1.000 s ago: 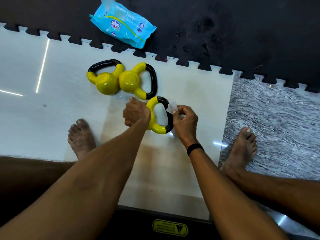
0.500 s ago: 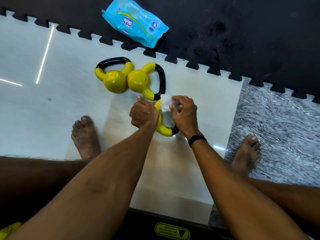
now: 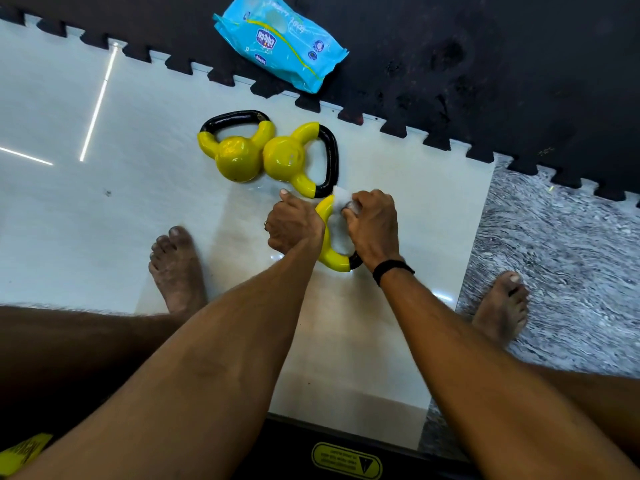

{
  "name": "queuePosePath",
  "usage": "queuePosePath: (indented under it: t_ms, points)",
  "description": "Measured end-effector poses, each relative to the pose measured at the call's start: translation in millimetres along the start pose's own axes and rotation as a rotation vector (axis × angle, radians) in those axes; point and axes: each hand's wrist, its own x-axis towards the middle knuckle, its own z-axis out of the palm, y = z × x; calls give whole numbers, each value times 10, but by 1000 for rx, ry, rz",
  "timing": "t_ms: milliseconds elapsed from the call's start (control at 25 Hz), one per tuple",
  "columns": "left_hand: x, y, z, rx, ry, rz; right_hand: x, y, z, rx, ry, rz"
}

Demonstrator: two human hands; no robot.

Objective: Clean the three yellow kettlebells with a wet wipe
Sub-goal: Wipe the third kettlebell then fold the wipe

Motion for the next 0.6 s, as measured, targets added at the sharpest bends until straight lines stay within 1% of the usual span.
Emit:
queuePosePath:
  t_ms: [120,200,240,280,360,440,480,520,600]
  points:
    - [11,-4,3,-14,5,-71,-216,-24,53,-17,39,328]
    - [3,-7,3,-12,6,-52,-295,-48,50,6,25,436]
    - [-5,-11,8,-6,4,-19,-285,-59,32,4,23,422]
    - [-9,-14,10,6,6,26,-235,-79,14,-8,25,363]
    - [-11,-22,4,39,15,103,-84,-158,-22,-57,17,151]
    - [-13,-27,9,51,16,122,65,-221,-53,-113,-30,-82]
    - [-17,-21,14,47,15,115,112,-230,-64,-128,-64,-143]
    - [-17,-14,12,42,16,102,136,-205,-62,-118,-87,-150]
    - [-7,-16,12,31,28,74,89,-128,-51,-71,-54,-34]
